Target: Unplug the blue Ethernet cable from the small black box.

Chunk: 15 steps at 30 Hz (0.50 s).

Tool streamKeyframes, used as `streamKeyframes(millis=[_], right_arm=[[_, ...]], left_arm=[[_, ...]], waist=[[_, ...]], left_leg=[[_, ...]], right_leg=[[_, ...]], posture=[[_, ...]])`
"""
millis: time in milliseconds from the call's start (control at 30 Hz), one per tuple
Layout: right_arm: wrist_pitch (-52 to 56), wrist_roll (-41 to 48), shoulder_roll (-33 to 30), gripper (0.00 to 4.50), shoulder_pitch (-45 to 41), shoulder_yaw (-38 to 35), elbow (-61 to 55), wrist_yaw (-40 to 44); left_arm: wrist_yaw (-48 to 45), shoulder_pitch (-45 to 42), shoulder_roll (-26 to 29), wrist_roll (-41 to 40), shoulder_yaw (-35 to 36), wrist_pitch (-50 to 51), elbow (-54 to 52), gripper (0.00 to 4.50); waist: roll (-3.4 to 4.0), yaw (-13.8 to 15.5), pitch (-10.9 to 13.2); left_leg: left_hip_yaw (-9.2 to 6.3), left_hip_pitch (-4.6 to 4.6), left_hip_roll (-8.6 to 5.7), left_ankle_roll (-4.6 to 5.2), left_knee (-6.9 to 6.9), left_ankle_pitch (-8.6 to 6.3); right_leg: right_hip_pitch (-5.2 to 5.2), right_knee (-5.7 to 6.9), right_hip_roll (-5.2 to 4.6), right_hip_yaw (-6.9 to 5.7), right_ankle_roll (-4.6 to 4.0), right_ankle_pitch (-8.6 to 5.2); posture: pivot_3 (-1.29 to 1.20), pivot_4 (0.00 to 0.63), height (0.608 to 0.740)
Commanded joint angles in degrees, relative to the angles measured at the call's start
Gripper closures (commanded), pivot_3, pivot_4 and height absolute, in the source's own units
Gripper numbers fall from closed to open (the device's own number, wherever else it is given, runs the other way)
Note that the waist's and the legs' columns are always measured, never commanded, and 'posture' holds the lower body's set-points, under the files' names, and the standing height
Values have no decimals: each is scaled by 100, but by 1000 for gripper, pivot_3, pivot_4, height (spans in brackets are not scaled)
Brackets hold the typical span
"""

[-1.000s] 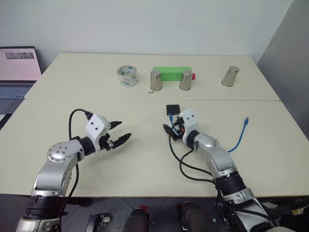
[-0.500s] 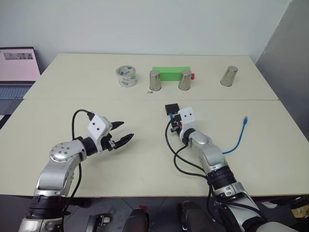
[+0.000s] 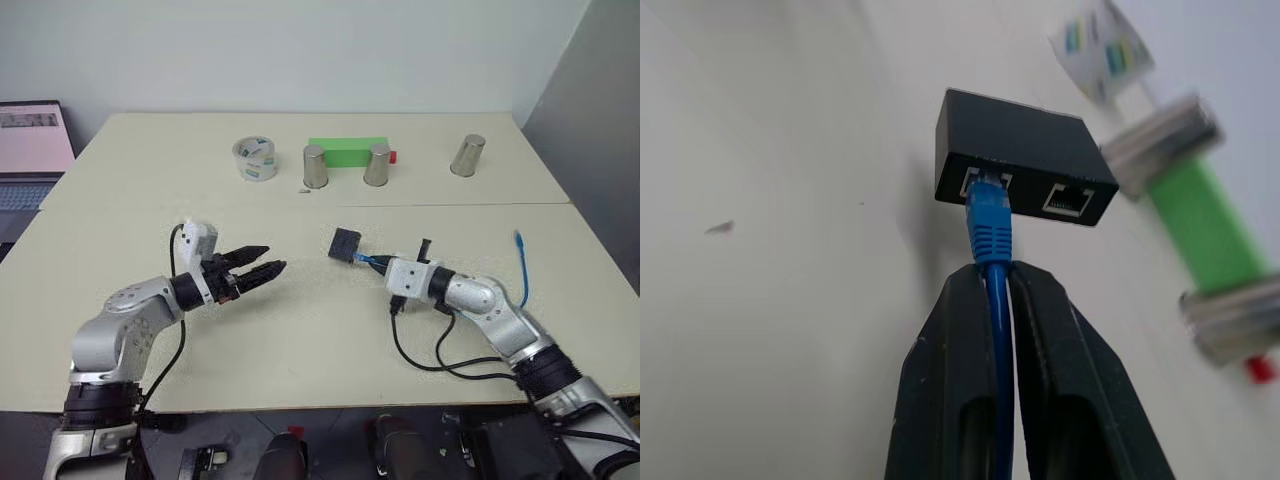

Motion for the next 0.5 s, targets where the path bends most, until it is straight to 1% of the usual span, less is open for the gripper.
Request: streamKeyframes(millis=[33, 100, 233, 300, 400, 500], right_arm=[[-1793, -411, -268, 4500, -379, 7, 420, -227], [-2346, -451, -291, 4500, -511, -22, 681, -314], [-2868, -235, -214, 4500, -641, -127, 864, -314], [-2999, -122, -170, 4500, -654, -148, 830, -282], [-3053, -23, -101, 4500, -661, -159, 772, -229], [-3059, 73, -32, 4500, -664, -161, 670, -179]], left_arm=[[-460, -70, 244, -708, 79, 766, -246, 989], [-519, -113, 254, -821, 12, 925, -320, 989], [-485, -170, 135, -852, -98, 990, -438, 989], [-484, -149, 66, -837, -200, 992, -527, 989], [-491, -71, 35, -744, -370, 935, -624, 989], [-413, -106, -58, -679, -404, 828, -502, 989]], waist=[[-1, -48, 0], [-2, -62, 0], [-2, -58, 1], [-2, -56, 1], [-2, -52, 1], [-2, -49, 1]], left_leg=[[0, 3, -1, 0, 0, 0], [-1, 4, -1, 0, 0, 0], [-2, 3, -2, -1, 1, 0], [-3, 3, -2, -1, 2, 1], [-3, 4, -2, -1, 2, 1], [-4, 4, -3, -2, 3, 1]], right_leg=[[2, 1, 0, 2, 0, 0], [5, 0, 0, 2, 0, 0], [6, 1, 0, 6, -2, 1], [6, 0, -2, 7, -28, 17], [7, 1, -2, 8, -29, 17], [8, 2, -2, 8, -30, 17]], posture=[[0, 150, 740], [0, 150, 740], [0, 150, 740], [0, 150, 740], [0, 150, 740], [0, 150, 740]])
